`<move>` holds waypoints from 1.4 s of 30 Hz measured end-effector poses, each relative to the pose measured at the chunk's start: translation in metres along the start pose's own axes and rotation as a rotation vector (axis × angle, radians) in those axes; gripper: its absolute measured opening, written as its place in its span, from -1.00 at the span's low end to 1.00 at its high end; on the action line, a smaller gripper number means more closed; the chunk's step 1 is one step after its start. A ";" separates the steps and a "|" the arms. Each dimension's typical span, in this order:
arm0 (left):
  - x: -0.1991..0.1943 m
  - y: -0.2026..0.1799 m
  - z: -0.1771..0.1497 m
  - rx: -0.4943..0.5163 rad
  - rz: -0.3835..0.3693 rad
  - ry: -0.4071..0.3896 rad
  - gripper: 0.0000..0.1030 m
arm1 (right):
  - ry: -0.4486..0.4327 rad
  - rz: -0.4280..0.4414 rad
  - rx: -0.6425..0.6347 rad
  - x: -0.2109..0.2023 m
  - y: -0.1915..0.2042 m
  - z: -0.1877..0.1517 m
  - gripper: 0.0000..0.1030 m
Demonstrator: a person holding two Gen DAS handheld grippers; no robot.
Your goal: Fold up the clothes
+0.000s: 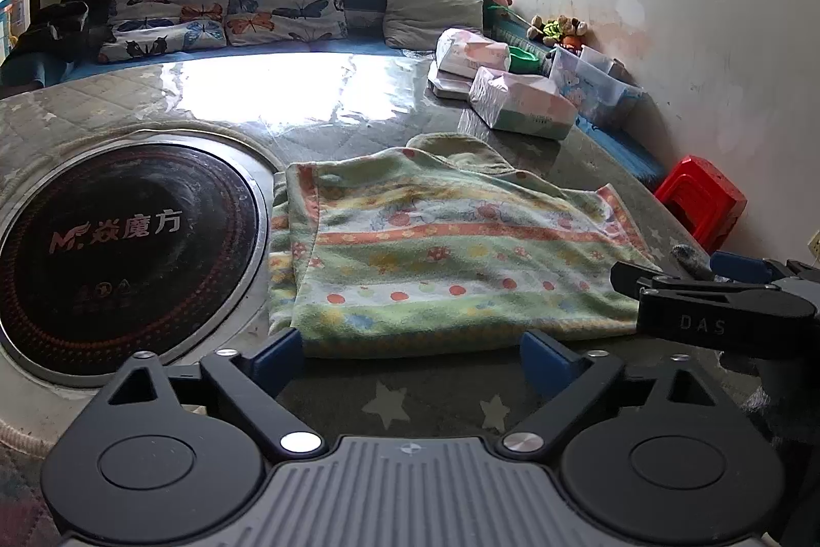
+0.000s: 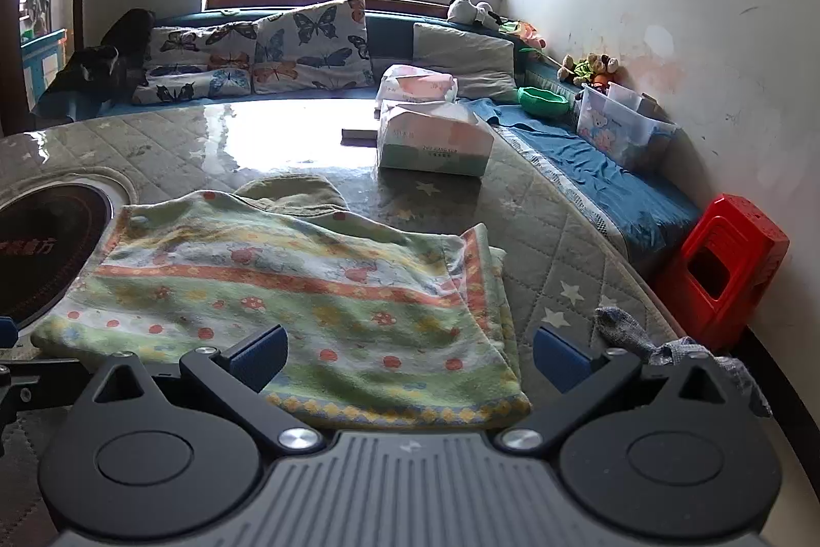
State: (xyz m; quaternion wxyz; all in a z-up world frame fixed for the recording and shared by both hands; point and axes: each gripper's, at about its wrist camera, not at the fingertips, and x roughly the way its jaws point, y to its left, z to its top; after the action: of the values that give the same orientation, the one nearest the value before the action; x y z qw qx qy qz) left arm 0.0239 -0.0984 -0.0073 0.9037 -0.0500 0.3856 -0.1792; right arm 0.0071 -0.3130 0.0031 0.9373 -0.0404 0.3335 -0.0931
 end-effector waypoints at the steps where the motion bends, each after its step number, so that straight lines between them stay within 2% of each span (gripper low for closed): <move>1: -0.001 0.000 0.000 0.000 0.002 -0.002 0.88 | 0.000 0.003 0.001 0.000 0.000 -0.001 1.00; 9: -0.004 0.002 -0.004 -0.001 0.010 0.005 1.00 | 0.019 0.045 0.029 -0.001 -0.003 -0.011 1.00; 17: -0.008 0.001 -0.011 0.021 0.007 0.014 1.00 | 0.025 0.141 0.097 -0.003 -0.014 -0.026 1.00; 25: -0.007 -0.004 -0.017 0.043 0.008 0.039 1.00 | 0.016 0.189 0.106 -0.010 -0.018 -0.041 1.00; 42: -0.005 -0.012 -0.025 0.069 0.005 0.048 1.00 | 0.017 0.209 0.120 -0.017 -0.020 -0.055 1.00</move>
State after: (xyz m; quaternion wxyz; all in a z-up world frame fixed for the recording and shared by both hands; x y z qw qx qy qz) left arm -0.0010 -0.1069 -0.0181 0.8958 -0.0136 0.4010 -0.1910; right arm -0.0437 -0.3301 -0.0265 0.9397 0.0518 0.3377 -0.0153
